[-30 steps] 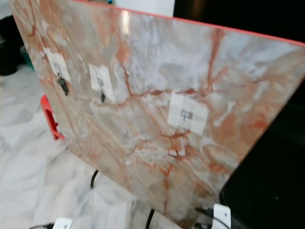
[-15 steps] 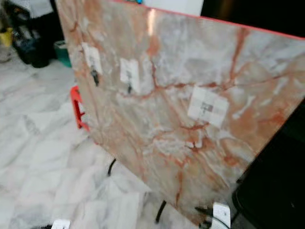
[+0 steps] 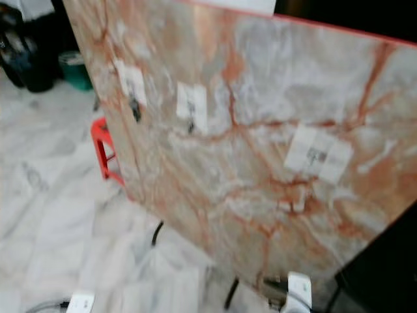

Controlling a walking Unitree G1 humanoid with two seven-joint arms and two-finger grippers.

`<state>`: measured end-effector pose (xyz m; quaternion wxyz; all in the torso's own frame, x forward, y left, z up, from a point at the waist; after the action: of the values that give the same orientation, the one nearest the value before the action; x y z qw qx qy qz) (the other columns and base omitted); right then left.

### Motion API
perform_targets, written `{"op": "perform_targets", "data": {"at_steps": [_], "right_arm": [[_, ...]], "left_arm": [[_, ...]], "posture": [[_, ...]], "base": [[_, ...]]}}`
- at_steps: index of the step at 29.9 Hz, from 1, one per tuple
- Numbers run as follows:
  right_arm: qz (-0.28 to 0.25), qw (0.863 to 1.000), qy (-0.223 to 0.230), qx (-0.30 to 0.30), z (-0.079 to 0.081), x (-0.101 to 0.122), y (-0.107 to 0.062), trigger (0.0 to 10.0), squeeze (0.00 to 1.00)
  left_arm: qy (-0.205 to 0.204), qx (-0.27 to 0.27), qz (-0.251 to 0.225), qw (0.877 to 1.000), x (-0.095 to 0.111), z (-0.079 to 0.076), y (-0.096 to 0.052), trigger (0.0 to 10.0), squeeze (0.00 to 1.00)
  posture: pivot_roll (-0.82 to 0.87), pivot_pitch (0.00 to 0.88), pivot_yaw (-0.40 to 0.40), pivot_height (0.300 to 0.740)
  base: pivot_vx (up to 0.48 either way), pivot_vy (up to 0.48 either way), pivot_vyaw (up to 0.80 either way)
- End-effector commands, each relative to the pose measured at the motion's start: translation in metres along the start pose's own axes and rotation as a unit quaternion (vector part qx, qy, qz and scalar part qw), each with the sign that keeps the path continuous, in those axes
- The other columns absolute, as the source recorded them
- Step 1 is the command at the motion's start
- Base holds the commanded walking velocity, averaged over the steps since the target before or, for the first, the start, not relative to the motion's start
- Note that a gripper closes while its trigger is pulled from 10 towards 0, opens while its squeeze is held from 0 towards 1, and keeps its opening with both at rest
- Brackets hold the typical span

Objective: Hang keys on a hook

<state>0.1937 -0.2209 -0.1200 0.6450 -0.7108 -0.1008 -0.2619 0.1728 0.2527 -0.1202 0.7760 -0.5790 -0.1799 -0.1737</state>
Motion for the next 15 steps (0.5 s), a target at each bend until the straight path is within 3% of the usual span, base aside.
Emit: {"op": "perform_targets", "data": {"at_steps": [1,8,15], "right_arm": [[0.011,1.000,-0.002,-0.013,-0.0109,-0.0068,-0.0010,10.0,0.00],[0.013,1.000,-0.002,-0.011,-0.0098,-0.0091,-0.0012,10.0,0.00],[0.020,1.000,-0.006,-0.006,-0.0074,-0.0147,-0.0015,10.0,0.00]], "left_arm": [[-0.007,-0.007,0.016,1.000,-0.0100,-0.0076,-0.0014,10.0,0.00],[-0.003,-0.009,0.018,1.000,-0.0120,-0.0069,-0.0016,10.0,0.00],[0.004,-0.009,0.025,1.000,-0.0170,-0.0045,-0.0022,10.0,0.00]], "posture": [[0.07,0.000,-0.061,0.740],[0.07,0.000,-0.049,0.740],[0.05,0.000,-0.017,0.740]], "base": [[0.000,0.480,0.00],[0.000,0.480,0.00],[0.000,0.480,-0.73]]}}
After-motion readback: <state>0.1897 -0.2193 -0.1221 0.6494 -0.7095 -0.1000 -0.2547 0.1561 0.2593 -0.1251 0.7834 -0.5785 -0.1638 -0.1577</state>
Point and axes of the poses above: a point about 5 cm out from each wrist's last joint towards the gripper, its own y axis pointing out of the wrist towards the gripper, its own x axis along the axis of the wrist's last joint, z = x × y, the point moved 4 cm from there along y, pointing out of the wrist towards the gripper, and after that the axes turned 2 degrees about -y, right-handed, at the moved point
